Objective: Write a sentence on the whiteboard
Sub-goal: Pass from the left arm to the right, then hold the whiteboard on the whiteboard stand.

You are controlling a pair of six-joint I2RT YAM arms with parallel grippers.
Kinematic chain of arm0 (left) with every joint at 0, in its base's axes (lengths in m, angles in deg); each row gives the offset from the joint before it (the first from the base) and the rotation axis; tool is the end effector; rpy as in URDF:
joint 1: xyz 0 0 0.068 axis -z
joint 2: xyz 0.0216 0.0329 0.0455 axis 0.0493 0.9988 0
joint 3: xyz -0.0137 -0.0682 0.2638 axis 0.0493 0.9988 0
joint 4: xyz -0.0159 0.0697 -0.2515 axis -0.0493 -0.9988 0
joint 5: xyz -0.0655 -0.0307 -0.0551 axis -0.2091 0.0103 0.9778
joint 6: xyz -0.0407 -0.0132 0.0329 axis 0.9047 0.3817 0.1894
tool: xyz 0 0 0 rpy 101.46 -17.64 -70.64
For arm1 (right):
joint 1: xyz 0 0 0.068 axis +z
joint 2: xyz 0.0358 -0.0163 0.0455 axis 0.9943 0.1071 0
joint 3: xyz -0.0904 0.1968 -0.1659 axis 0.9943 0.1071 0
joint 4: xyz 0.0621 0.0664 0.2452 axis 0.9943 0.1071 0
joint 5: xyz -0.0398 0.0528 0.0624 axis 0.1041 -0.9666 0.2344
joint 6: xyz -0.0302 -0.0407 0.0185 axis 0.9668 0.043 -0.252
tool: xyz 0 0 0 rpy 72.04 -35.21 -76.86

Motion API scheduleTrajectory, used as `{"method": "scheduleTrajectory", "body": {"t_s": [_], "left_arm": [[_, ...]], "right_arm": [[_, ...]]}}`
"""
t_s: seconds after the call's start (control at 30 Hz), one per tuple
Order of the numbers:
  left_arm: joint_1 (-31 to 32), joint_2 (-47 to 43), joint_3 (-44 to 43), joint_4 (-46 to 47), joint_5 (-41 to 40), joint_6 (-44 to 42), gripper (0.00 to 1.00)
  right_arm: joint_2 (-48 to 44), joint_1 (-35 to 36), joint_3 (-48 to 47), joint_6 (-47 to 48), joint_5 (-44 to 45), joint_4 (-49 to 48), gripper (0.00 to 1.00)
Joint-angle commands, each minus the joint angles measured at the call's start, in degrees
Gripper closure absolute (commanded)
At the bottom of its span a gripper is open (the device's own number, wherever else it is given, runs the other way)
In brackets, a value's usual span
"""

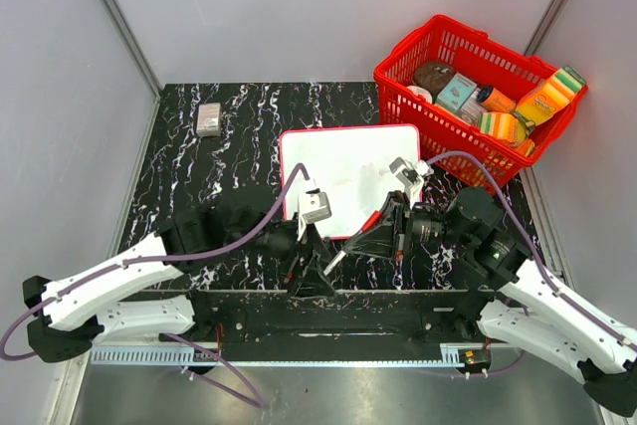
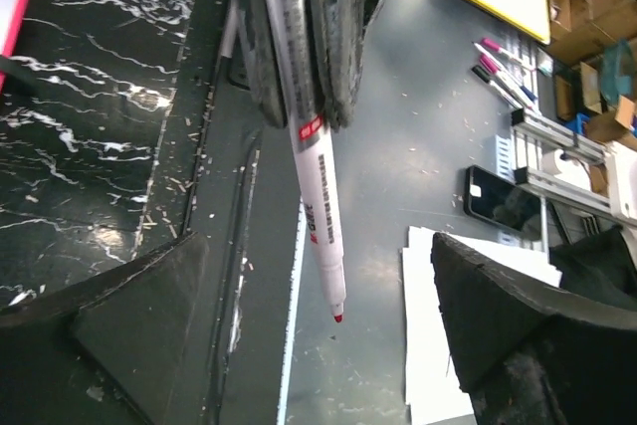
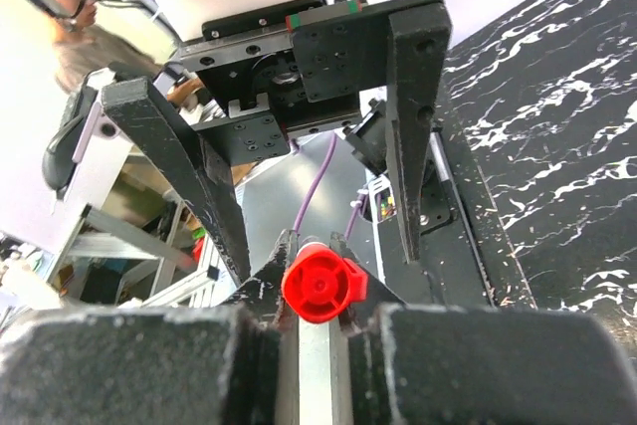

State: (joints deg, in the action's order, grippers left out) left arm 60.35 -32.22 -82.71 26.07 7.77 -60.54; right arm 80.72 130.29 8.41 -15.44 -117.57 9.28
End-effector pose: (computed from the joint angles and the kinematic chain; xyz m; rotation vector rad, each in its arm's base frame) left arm 0.0727 -0.1867 0.3726 1.2629 1.9054 -1.3965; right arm 0.0978 0.1378 0.3615 -0.8145 1.5768 1.6712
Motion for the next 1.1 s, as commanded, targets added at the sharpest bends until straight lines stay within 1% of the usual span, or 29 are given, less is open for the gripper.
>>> {"method": "scheduleTrajectory", "body": {"t_s": [0.0,0.07,0.1,0.13,0.2,0.3,0.33,0.4,0.47,0.5,0.53,0.6,0.63,0.7,0.73,0.87,0.9,0.93,1.0,1.03,1.07], "left_arm": [[0.2,-4.2,2.2,5.3,-7.7,0.9,0.01],[0.2,-5.8,3.1,6.0,-12.6,2.1,0.01],[0.2,-6.0,3.3,5.8,-17.3,2.7,0.01],[0.2,-6.3,3.6,5.7,-19.4,3.9,0.01],[0.1,-6.4,4.3,5.4,-24.0,4.7,0.01],[-0.2,-5.6,5.3,5.6,-28.6,6.6,0.01],[-1.2,-4.7,6.0,6.0,-28.8,7.4,0.01],[-2.6,-3.6,6.4,6.1,-28.0,8.0,0.01],[-6.0,-2.2,7.3,6.9,-26.5,9.1,0.01],[-7.4,-1.8,7.9,7.6,-24.0,9.5,0.01],[-10.2,-1.5,9.3,9.2,-22.9,10.0,0.01],[-13.1,-1.1,10.5,10.7,-19.3,10.4,0.01],[-15.9,-0.8,11.6,11.8,-18.2,10.6,0.01],[-18.7,-0.2,12.6,12.8,-15.4,10.5,0.01],[-21.1,0.3,13.2,13.6,-14.7,10.2,0.01],[-27.3,1.7,14.5,15.1,-12.1,10.1,0.01],[-28.7,2.0,14.9,15.8,-10.3,10.2,0.01],[-31.9,2.3,15.6,17.1,-9.1,10.6,0.01],[-35.1,2.7,16.2,18.0,-6.4,10.9,0.01],[-38.2,2.9,16.6,19.0,-5.6,10.9,0.01],[-39.7,3.0,16.8,19.3,-4.9,10.7,0.01]], "right_arm": [[-1.8,0.2,-0.1,1.3,5.7,1.5,1.0],[-2.7,0.2,-0.1,2.5,8.9,3.9,1.0],[-3.0,0.2,0.0,2.9,10.1,4.1,1.0],[-3.5,0.2,-0.1,3.9,11.5,7.6,1.0],[-4.2,0.2,0.0,4.9,15.0,9.1,1.0],[-4.5,0.2,0.0,6.6,18.4,12.3,1.0],[-4.6,0.2,0.0,7.1,20.3,13.7,1.0],[-4.7,0.2,0.2,7.2,21.9,14.7,1.0],[-4.8,0.1,0.3,7.6,23.5,15.7,1.0],[-4.8,0.2,0.6,7.8,24.0,15.9,1.0],[-4.9,0.2,0.8,8.0,24.9,16.5,1.0],[-4.8,0.2,1.1,8.5,25.9,17.0,1.0],[-4.7,0.2,1.2,8.8,26.8,17.2,1.0],[-4.3,0.2,1.4,9.2,27.6,17.2,1.0],[-3.7,0.2,1.5,9.5,28.7,17.2,1.0],[-0.8,0.2,0.9,10.3,31.0,17.1,1.0],[0.0,0.3,0.3,10.7,31.2,17.1,1.0],[1.8,0.2,-0.1,10.8,32.5,17.1,1.0],[3.5,0.2,-1.4,10.8,32.9,16.9,1.0],[5.1,0.2,-2.1,11.1,33.2,16.7,1.0],[5.8,0.2,-2.6,11.2,33.4,16.6,1.0]]}}
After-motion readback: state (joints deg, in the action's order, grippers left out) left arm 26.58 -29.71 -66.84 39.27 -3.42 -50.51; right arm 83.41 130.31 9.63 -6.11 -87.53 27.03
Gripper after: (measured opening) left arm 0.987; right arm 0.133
